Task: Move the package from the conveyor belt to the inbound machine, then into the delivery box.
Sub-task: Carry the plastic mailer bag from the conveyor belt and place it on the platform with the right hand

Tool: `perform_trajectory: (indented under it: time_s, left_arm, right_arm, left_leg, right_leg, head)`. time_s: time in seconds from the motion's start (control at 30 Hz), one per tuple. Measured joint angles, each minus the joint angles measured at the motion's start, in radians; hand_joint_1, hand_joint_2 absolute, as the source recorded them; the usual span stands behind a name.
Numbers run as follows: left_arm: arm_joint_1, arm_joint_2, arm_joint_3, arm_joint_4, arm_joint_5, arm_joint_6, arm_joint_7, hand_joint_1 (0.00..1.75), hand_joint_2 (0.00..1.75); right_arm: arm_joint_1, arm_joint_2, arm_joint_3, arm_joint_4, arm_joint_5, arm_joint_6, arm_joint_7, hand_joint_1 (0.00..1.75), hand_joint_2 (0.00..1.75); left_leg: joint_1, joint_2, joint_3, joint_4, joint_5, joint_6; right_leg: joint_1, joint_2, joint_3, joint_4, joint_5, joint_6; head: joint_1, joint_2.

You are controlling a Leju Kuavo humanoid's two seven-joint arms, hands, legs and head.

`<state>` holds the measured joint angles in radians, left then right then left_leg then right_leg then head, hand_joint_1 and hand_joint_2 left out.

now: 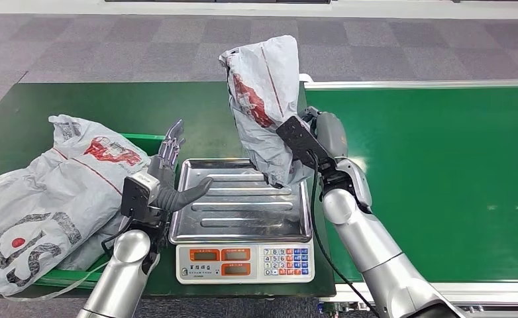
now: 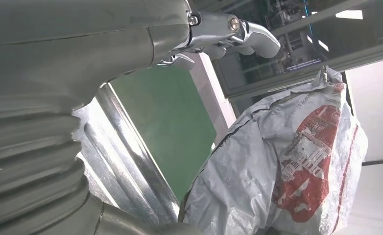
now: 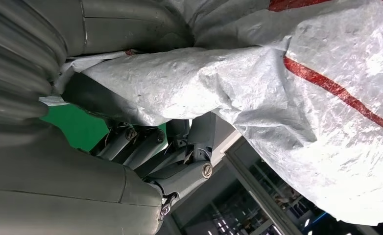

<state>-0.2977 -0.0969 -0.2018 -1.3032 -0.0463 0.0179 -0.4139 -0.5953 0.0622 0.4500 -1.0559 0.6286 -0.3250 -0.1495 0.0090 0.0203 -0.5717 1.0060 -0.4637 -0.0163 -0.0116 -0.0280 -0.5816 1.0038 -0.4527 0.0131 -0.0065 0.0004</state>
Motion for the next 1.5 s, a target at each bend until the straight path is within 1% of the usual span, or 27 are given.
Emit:
perform_trajectory:
  time_s: [0.2,0.37,0.47,0.57,0.63,0.67,0.87,0.9,1.0,1.03,1.13,1.27,1.5]
  left_arm:
    - [-0.001,0.000,0.000,0.002,-0.002,0.002,0.002,0.00,1.75]
    - [-0.004,0.000,0.000,0.000,-0.010,0.012,0.022,0.00,1.75]
    - [-0.006,0.000,0.000,0.000,-0.011,0.016,0.029,0.00,1.75]
    - [-0.010,0.000,0.000,0.003,-0.012,0.016,0.030,0.00,1.75]
    - [-0.012,-0.001,0.000,0.005,-0.013,0.018,0.031,0.00,1.75]
    - [-0.012,-0.002,0.000,0.006,-0.013,0.019,0.032,0.00,1.75]
    - [-0.012,-0.004,0.000,0.001,-0.013,0.029,0.037,0.00,1.75]
    - [-0.012,-0.004,0.000,0.000,-0.013,0.029,0.040,0.00,1.75]
    - [-0.012,-0.004,0.000,-0.001,-0.014,0.023,0.044,0.00,1.75]
    - [-0.012,-0.004,0.000,-0.001,-0.015,0.022,0.045,0.00,1.75]
    - [-0.012,-0.005,0.000,-0.001,-0.016,0.020,0.045,0.00,1.75]
    - [-0.012,-0.005,0.000,-0.003,-0.017,0.018,0.050,0.00,1.75]
    - [-0.004,-0.005,0.000,-0.022,-0.032,0.017,0.063,0.00,1.75]
  right_arm:
    - [0.001,0.009,0.012,0.006,0.000,0.015,0.000,1.75,1.75]
    - [0.025,0.050,0.072,0.021,-0.011,-0.003,0.018,1.75,1.75]
    - [0.050,0.057,0.105,0.019,-0.020,-0.011,0.036,1.75,1.75]
    - [0.077,0.056,0.119,0.004,-0.056,0.029,0.035,1.75,1.75]
    - [0.108,0.053,0.126,-0.022,-0.084,0.061,0.030,1.75,1.75]
    - [0.130,0.051,0.132,-0.040,-0.088,0.062,0.027,1.75,1.75]
    - [0.272,0.028,0.173,-0.163,-0.062,-0.001,0.035,1.75,1.75]
    - [0.288,0.023,0.175,-0.179,-0.061,-0.005,0.037,1.48,1.75]
    - [0.324,0.010,0.177,-0.219,-0.056,-0.009,0.038,0.17,1.75]
    - [0.334,0.006,0.177,-0.230,-0.052,-0.011,0.039,0.00,1.75]
    - [0.356,-0.003,0.177,-0.254,-0.043,-0.017,0.053,0.00,1.75]
    - [0.369,-0.014,0.169,-0.271,-0.077,-0.016,0.069,0.00,1.75]
    - [0.368,-0.028,0.103,-0.284,-0.160,0.028,0.069,0.00,1.75]
  left_leg:
    - [0.000,0.001,0.000,0.000,0.000,0.000]
    - [0.000,0.001,0.000,0.000,0.001,-0.001]
    - [0.000,0.000,-0.001,0.000,0.001,-0.001]
    - [0.000,0.001,-0.001,0.000,0.000,-0.001]
    - [0.000,0.001,-0.001,0.000,0.000,-0.001]
    - [0.000,0.000,-0.001,0.000,0.000,-0.001]
    - [0.000,0.000,-0.003,0.000,0.000,-0.001]
    - [0.000,0.000,-0.003,0.000,0.000,-0.001]
    - [0.000,0.000,-0.003,0.000,0.000,-0.001]
    - [0.000,0.000,-0.003,0.000,0.000,-0.001]
    - [0.000,0.001,-0.003,0.000,0.000,-0.001]
    - [0.000,0.001,-0.003,0.000,0.001,-0.001]
    - [0.000,0.001,-0.003,0.000,0.001,-0.001]
  right_leg:
    - [0.000,0.001,0.000,0.000,0.000,0.000]
    - [0.001,0.000,-0.001,0.000,0.000,-0.001]
    - [0.001,0.000,-0.002,0.000,-0.001,-0.001]
    - [0.001,0.000,-0.002,0.000,-0.001,-0.001]
    - [0.001,0.000,-0.002,0.000,-0.001,-0.001]
    - [0.001,0.000,-0.002,0.000,-0.001,-0.001]
    - [0.001,0.000,-0.004,0.000,-0.001,-0.001]
    - [0.001,0.000,-0.004,0.000,-0.001,-0.001]
    - [0.001,0.000,-0.004,0.000,-0.001,-0.001]
    - [0.001,0.000,-0.004,0.000,-0.001,-0.001]
    - [0.001,0.000,-0.004,0.000,0.000,-0.002]
    - [0.001,0.000,-0.004,0.000,0.000,-0.002]
    - [0.001,0.000,-0.004,0.000,0.000,-0.002]
  head:
    - [0.000,0.000]
    - [0.000,0.000]
    - [0.000,0.000]
    - [0.000,0.000]
    - [0.000,0.000]
    - [0.000,0.000]
    - [0.000,0.000]
    - [0.000,0.000]
    - [0.000,0.000]
    - [0.000,0.000]
    - [0.000,0.000]
    - [0.000,0.000]
    - [0.000,0.000]
